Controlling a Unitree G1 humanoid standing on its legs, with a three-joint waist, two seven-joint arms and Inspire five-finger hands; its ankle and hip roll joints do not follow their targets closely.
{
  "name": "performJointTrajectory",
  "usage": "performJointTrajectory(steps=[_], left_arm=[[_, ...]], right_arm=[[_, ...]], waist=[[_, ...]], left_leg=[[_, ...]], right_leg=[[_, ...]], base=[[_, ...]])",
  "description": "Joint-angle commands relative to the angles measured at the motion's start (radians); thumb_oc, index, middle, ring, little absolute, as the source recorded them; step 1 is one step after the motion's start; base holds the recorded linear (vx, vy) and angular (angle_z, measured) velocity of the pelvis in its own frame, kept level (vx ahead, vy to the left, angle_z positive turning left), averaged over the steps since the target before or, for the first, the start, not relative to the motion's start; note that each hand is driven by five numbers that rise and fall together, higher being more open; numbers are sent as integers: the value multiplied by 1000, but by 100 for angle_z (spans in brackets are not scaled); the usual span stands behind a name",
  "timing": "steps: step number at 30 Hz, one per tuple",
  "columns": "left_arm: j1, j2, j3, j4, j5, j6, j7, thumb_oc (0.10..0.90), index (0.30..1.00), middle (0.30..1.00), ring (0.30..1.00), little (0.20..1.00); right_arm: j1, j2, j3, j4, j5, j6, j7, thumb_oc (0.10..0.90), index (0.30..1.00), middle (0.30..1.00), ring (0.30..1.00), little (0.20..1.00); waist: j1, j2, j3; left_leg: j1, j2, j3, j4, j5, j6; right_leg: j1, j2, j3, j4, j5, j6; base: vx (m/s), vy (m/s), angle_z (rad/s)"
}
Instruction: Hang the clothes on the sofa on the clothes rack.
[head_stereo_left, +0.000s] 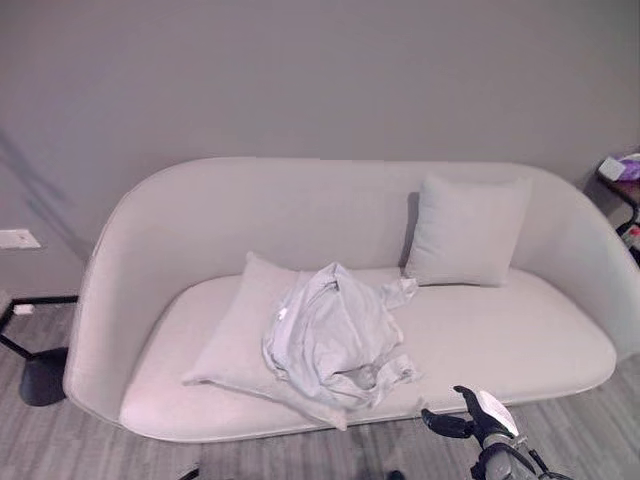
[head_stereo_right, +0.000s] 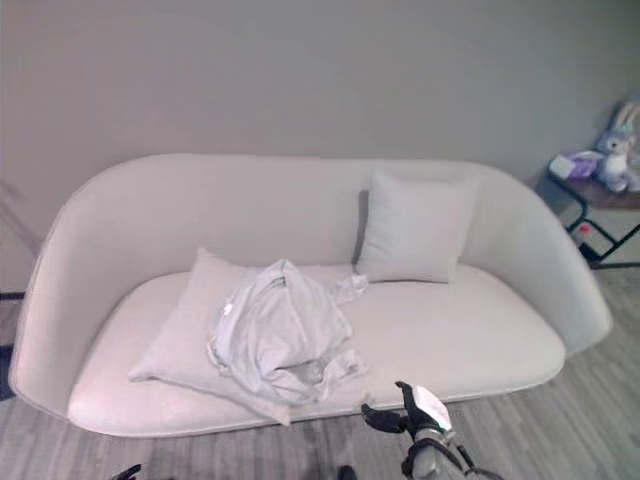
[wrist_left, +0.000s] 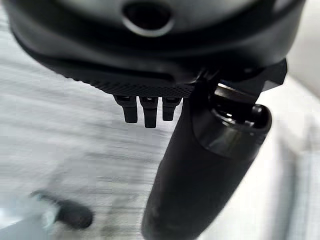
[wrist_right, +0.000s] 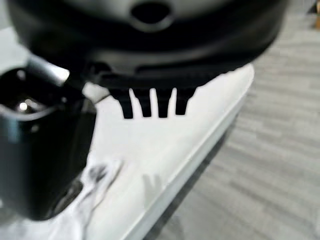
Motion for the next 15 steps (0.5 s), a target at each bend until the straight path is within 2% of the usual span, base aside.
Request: performJointTrajectory(steps=[1,2,4,5,6,7,10,11,14,15], left_arm=[[-62,-47,-39,10,16,-42,0,800,900,900,900,900],[-59,-56,-56,8,7,-40,2,800,900,900,900,900],[-58,-58,-61,5,-5,-40,3,800,900,900,900,900],[-55,-63,-79,-1,-16,-42,9,800,900,900,900,900],[-64,-70,-114,-9,-24,-41,19,800,900,900,900,900],[-65,-70,-114,-9,-25,-41,20,800,900,900,900,900],[-80,-79,-167,-35,-15,-34,26,800,900,900,900,900],[-74,-78,-176,-40,-4,-32,24,800,900,900,900,900],[-49,-70,-185,-21,26,-17,14,800,900,900,900,900],[-50,-70,-185,-20,27,-17,14,800,900,900,900,900]], right_arm=[[-102,-118,-40,-57,8,-49,-56,800,900,900,900,900],[-120,-109,-48,-28,58,-57,-75,800,900,900,900,900],[-127,-105,-51,-14,81,-65,-87,800,900,900,900,900],[-150,-84,-70,16,157,-79,-109,800,900,900,900,900],[-175,-68,-118,49,284,-104,-142,800,900,900,900,900],[-176,-68,-118,51,285,-105,-142,800,900,900,900,900],[-195,-78,-170,81,420,-133,-165,800,900,900,900,900],[-201,-88,-183,90,455,-135,-161,800,900,900,900,900],[-246,-106,-224,107,568,-158,-137,800,900,900,900,900],[-247,-106,-224,108,568,-158,-137,800,900,900,900,900]], waist=[[13,34,1],[18,52,-2],[18,62,-3],[20,82,1],[17,94,27],[14,94,28],[-10,108,64],[-13,120,63],[-13,153,53],[-14,152,51]], left_leg=[[-81,239,38,1,-16,-108],[-104,273,16,1,3,-125],[-115,289,0,1,12,-135],[-130,318,-13,1,29,-154],[-174,327,29,23,61,-156],[-177,326,24,27,60,-156],[-273,335,256,107,92,-140],[-284,339,298,107,100,-139],[-281,336,298,60,115,-140],[-285,334,298,59,118,-139]], right_leg=[[8,5,5,15,-39,18],[16,40,-5,15,-75,-2],[22,57,-13,15,-91,-13],[38,80,-34,15,-121,-28],[56,74,-76,15,-136,-37],[58,73,-80,15,-137,-37],[79,44,-186,15,-149,-39],[78,48,-206,15,-152,-41],[74,53,-222,15,-156,-36],[70,52,-223,15,-155,-36]], base=[[92,-295,9],[84,-263,13],[84,-160,47],[79,-101,78],[78,-101,65],[-22,-19,62],[-83,-18,89],[-7,-36,111],[66,6,113],[56,43,53]])
